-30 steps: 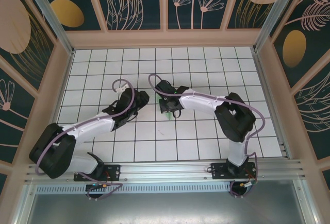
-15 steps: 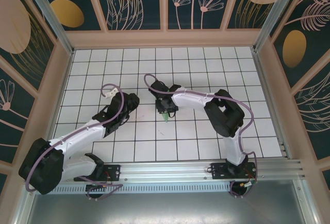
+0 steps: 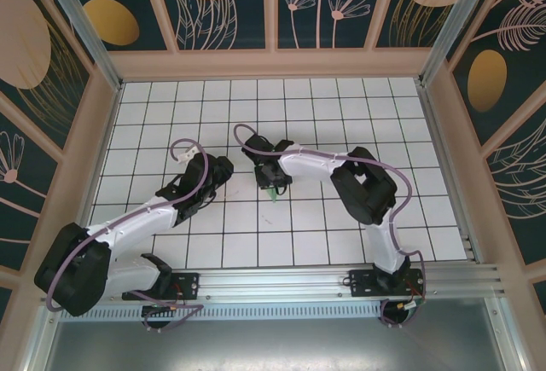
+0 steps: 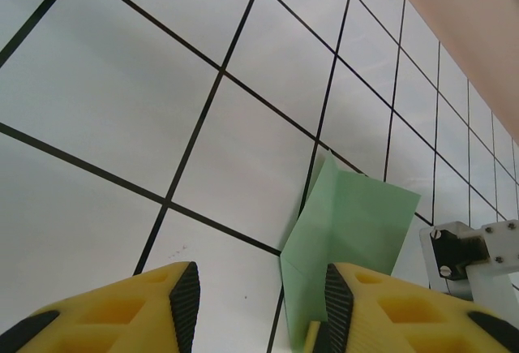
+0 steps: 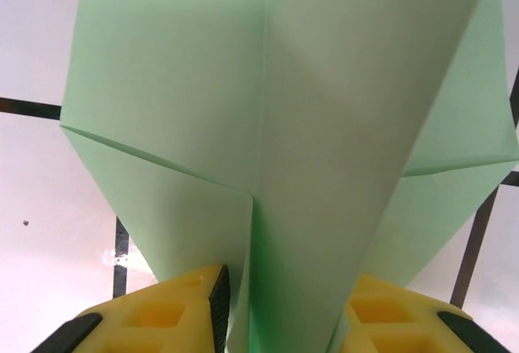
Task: Fold a paper plane with a square sheet of paper (pick it up from the middle)
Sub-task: Move a paper plane to the center of the table.
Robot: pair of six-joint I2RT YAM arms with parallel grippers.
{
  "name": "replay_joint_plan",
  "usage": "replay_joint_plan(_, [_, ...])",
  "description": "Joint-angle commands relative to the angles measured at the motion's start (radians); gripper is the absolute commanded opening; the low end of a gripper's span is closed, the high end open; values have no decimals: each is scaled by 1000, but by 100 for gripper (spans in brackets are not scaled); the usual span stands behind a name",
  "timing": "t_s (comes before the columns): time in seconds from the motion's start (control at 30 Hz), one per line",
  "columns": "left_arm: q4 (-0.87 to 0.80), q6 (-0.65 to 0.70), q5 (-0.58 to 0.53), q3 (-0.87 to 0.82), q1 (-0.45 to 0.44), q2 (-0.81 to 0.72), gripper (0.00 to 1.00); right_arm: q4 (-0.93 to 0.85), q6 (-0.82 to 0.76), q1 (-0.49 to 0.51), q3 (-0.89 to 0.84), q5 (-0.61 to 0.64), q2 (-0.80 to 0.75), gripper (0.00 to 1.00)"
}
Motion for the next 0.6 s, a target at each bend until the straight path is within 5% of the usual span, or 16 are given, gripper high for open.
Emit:
replay_joint_plan(0.0, [21, 9, 6, -10, 4, -2, 48, -60, -8, 16, 26, 25, 44, 34])
replay_joint_plan(0.3, [-12, 21, -35, 1, 5, -45, 49, -111, -20, 19, 143, 26, -43, 41])
replay_joint_plan(0.57, [-46, 42, -72, -3, 5, -100, 49, -82, -37, 11, 102, 95, -272, 44])
